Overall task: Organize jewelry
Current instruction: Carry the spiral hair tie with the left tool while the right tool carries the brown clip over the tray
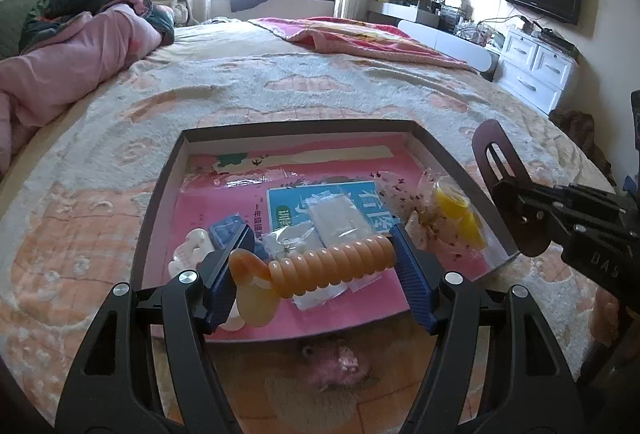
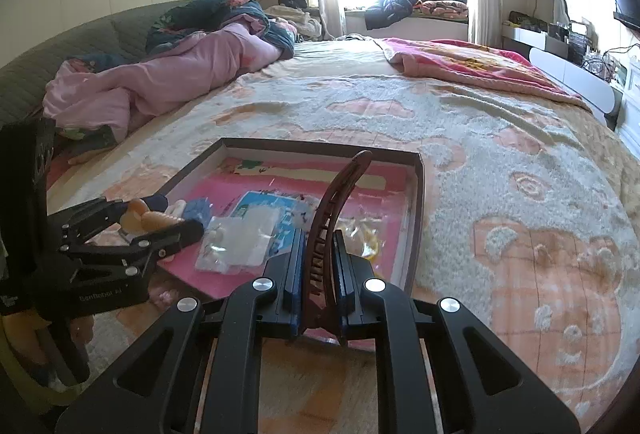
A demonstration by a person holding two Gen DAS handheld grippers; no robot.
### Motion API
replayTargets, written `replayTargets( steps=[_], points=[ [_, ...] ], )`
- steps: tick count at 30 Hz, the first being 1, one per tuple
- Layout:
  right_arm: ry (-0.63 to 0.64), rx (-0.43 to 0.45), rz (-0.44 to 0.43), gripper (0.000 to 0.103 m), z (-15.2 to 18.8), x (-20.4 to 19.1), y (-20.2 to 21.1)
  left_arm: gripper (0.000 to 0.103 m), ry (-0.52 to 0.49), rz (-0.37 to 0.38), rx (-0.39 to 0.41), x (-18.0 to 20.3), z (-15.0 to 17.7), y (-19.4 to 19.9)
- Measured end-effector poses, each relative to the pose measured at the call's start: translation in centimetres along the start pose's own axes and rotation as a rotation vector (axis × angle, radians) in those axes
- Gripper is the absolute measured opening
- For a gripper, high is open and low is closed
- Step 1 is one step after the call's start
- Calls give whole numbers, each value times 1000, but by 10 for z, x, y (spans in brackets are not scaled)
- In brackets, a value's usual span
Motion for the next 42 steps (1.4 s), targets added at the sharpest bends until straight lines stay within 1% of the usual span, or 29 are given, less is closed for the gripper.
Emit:
replayTargets(
  steps=[13, 18, 29, 35, 42],
  points=[
    [34, -50, -19, 13, -25, 7, -41, 60, 1, 4, -41, 0, -1, -24],
    [44, -91, -23, 13, -27, 9, -61, 60, -2, 4, -52, -1, -1, -30],
    [1, -156, -59, 13, -26, 12, -93, 61, 1, 2, -77, -5, 2, -41],
    [-15, -154, -61, 13, -23, 14, -93, 61, 3, 0, -79, -6, 4, -42],
    [-36, -129, -64, 14, -21, 17, -81, 61, 4, -2, -78, -7, 4, -42]
  ],
)
Point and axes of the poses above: each gripper's, at about its wrist camera, not at the fingertips, and y roughly against the way its jaws point, x to its right, z to its underside, the point moved 3 cm from there along -y, roughly the way its jaws point, and after that the axes turned 8 degrees about -z, right-handed, at the moved point
